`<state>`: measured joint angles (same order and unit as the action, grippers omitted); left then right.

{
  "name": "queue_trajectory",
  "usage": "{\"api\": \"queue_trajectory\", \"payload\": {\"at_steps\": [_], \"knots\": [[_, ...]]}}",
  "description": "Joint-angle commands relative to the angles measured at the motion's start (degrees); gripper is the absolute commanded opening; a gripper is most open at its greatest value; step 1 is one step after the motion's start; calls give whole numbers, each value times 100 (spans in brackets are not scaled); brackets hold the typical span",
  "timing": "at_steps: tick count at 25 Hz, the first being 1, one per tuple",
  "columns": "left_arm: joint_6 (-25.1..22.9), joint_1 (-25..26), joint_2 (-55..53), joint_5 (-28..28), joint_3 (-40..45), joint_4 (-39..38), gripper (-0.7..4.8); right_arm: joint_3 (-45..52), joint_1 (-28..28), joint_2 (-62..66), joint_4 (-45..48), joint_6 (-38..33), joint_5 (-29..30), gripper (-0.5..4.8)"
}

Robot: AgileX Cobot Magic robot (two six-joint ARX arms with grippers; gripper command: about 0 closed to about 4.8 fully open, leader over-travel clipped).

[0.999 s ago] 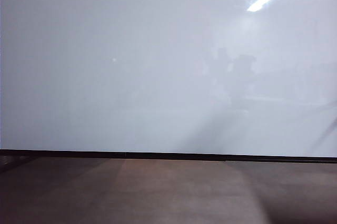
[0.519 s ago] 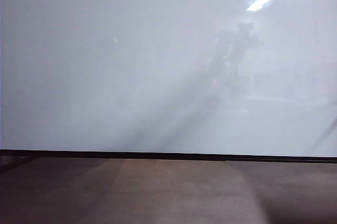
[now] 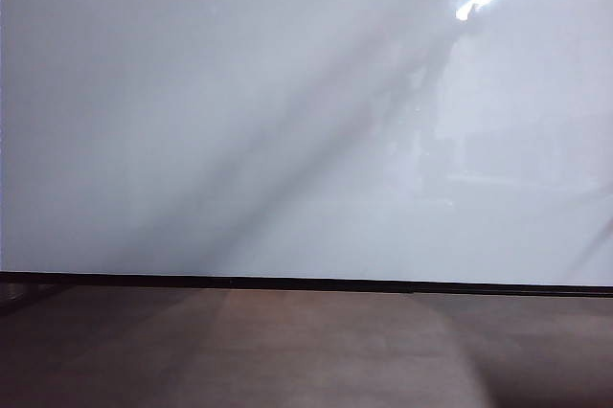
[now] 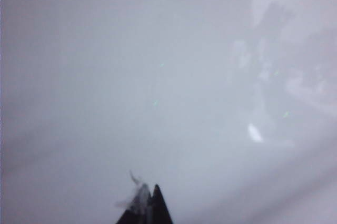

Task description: Reach to the right to find the marker pen, pick it up, and write the number 1 on the whiteboard.

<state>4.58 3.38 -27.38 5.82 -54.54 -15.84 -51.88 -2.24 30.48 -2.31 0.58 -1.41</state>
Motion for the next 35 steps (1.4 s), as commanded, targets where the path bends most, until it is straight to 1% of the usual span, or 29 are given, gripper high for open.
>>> {"api": "queue_trajectory", "payload": {"at_steps": [1,2,3,5,6,8,11,13,14,17,19,21,22,23,25,28,29,31,33,35], "knots": [[-9,-144,-258,138,-562,-212,-5,-245,243,332,42,101,61,405],[-11,-197,-345,234,-708,-284,-5,-269,341,415,39,85,146,405],[-28,-275,-452,452,-876,-382,-5,-273,483,494,37,-7,306,404],[-428,-433,-636,966,-1084,-507,-4,-264,756,608,-46,-216,608,404],[-632,-551,-737,1132,-1174,-570,-5,-262,951,726,-125,-299,789,404],[-787,-807,-953,1311,-1250,-560,-4,-254,1309,940,-221,-450,1058,404],[-778,-1235,-1335,1342,-1259,-505,-4,-254,1919,1364,-125,-507,1467,404],[-785,-1572,-1635,1176,-1261,-494,-5,-245,2083,1615,122,-487,1504,404],[-831,-1731,-1762,1082,-1261,-468,-5,-234,2151,1781,315,-328,1508,404],[-1126,-2293,-2214,691,-1338,-431,-5,-232,2291,2365,1080,59,1545,404],[-1180,-2774,-2605,354,-1456,-422,-4,-232,2393,2806,1617,-44,1569,404],[-1200,-3272,-3012,-168,-1609,-428,-5,-234,2424,3158,1832,-273,1574,404],[-1303,-3427,-3189,-332,-1683,-428,-5,-234,2422,3303,1845,-330,1591,404],[-1517,-3554,-3414,-398,-1781,-422,-4,-232,2422,3440,1838,-345,1644,404],[-1788,-3711,-3810,-326,-1996,-407,-4,-232,2422,3748,1825,-267,1683,405],[-1805,-4063,-4354,-280,-2238,-240,-5,-232,2492,4234,2107,236,1703,433],[-1805,-4109,-4483,-282,-2269,-116,-5,-232,2514,4404,2306,306,1711,433],[-1766,-4111,-4712,-249,-2295,232,-5,-232,2514,4830,2841,306,1705,479],[-1766,-4146,-4876,-59,-2297,531,-5,-232,2514,5257,3346,260,1705,479],[-1768,-4284,-5021,-48,-2297,715,-5,-232,2520,5604,3703,245,1685,479]]}}
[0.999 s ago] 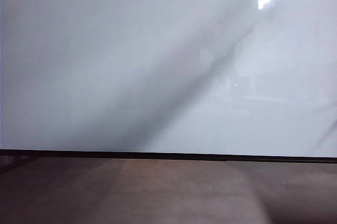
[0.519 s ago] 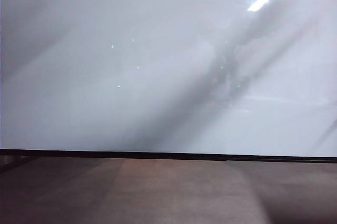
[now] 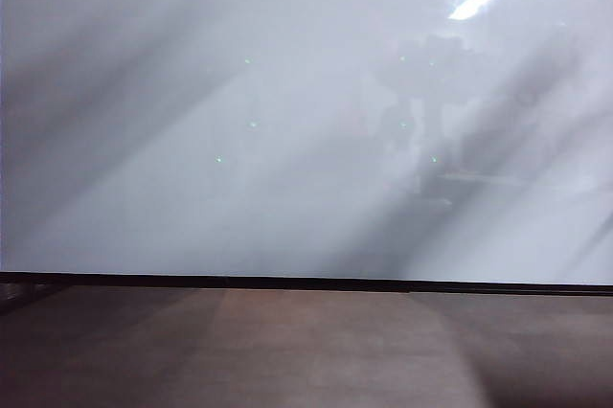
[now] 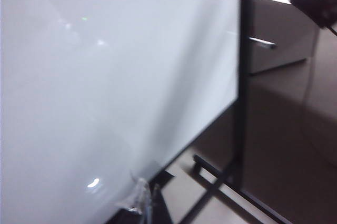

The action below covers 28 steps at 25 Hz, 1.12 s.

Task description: Reach to the right to find the marker pen, pick it up, and write the number 1 on the whiteboard.

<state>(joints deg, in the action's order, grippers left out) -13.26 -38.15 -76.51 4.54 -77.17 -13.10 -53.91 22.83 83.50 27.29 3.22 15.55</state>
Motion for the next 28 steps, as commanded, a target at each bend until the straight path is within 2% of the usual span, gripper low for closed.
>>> {"api": "queue_trajectory", "payload": {"at_steps": [1,9,11,15,20,23,28], "knots": [[0,-212,-216,79,-35,568,-5,-28,42,520,955,-20,-13,479],[-177,-205,-903,212,-35,1058,-5,-28,52,2000,2212,-2,330,479],[-258,-205,-1078,221,-35,1097,-5,-57,175,2380,2708,0,597,479],[-352,-205,-1392,190,-35,1296,-5,-151,452,3045,3477,0,739,479],[-348,-208,-1510,190,-35,1506,-5,-678,638,3528,3423,22,1255,479],[-348,-208,-1515,190,-35,1613,-5,-879,581,3591,3403,387,1405,479],[-354,-205,-1517,190,-35,1624,-5,-1215,525,3661,2940,409,1263,479]]}}
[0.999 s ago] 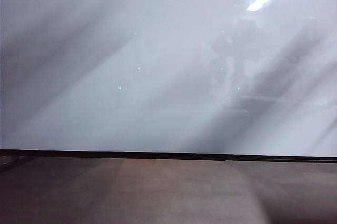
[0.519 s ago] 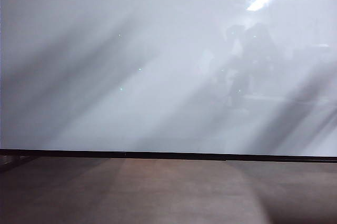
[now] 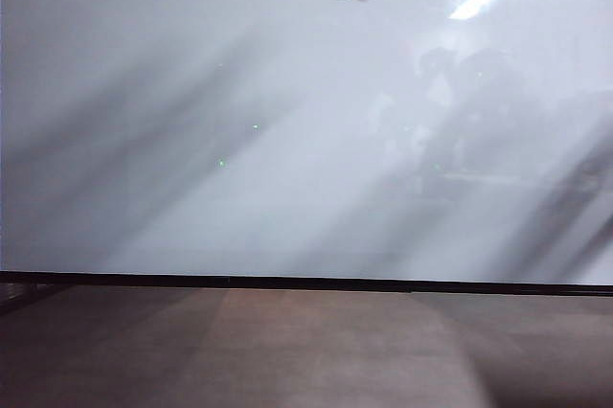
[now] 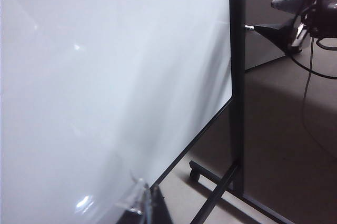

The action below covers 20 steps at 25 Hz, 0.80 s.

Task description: Reach to the right to find the marker pen, pick it up, and write the number 1 on the whiteboard.

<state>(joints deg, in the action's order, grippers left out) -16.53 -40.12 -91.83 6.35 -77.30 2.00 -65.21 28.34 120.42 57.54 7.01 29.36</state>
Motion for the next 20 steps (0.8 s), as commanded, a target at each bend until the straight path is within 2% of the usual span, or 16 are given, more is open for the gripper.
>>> {"api": "queue_trajectory", "payload": {"at_steps": [1,10,12,15,17,20], "knots": [[-72,-9,15,7,-20,107,-5,-129,-33,-31,-74,31,-111,479],[-107,70,15,-9,-15,15,-5,-177,-199,39,-457,31,-140,479],[-107,111,15,-28,-15,-77,-5,-179,-199,50,-455,31,-138,420],[-107,168,13,-13,-15,-157,-5,-181,-199,52,-452,33,-142,288],[-105,197,15,-11,-15,-162,-5,-184,-199,94,-365,31,-245,260],[-107,199,15,-13,-15,-173,-5,-184,-205,188,-315,31,-271,260]]}}
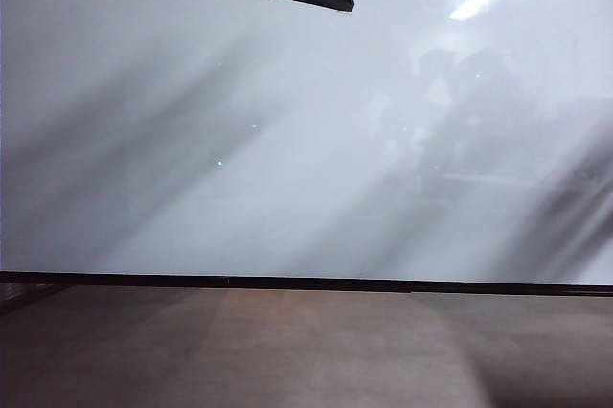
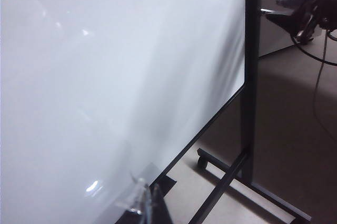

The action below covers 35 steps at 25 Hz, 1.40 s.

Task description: Reach to the right to find the marker pen, pick it up, and write the number 1 on the whiteboard.

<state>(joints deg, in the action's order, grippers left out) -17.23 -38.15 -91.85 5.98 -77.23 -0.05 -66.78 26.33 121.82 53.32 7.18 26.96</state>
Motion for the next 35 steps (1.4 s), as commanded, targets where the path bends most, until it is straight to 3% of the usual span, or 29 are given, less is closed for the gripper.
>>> {"api": "queue_trajectory", "payload": {"at_steps": [1,16,18,19,21,35], "knots": [[-37,2,17,26,-22,28,-5,-26,-2,107,98,13,-77,260],[-39,4,17,26,-22,-50,-5,-26,-24,232,656,-142,-181,260],[-39,4,17,26,-22,-74,-5,-28,-26,232,651,-142,-201,222],[-39,4,17,26,-22,-94,-5,-28,-37,232,649,-142,-203,173],[-37,4,17,26,-22,-101,-5,-28,-48,232,651,-142,-256,156],[-39,4,17,26,-22,-111,-5,-74,-42,328,686,-160,-433,156]]}}
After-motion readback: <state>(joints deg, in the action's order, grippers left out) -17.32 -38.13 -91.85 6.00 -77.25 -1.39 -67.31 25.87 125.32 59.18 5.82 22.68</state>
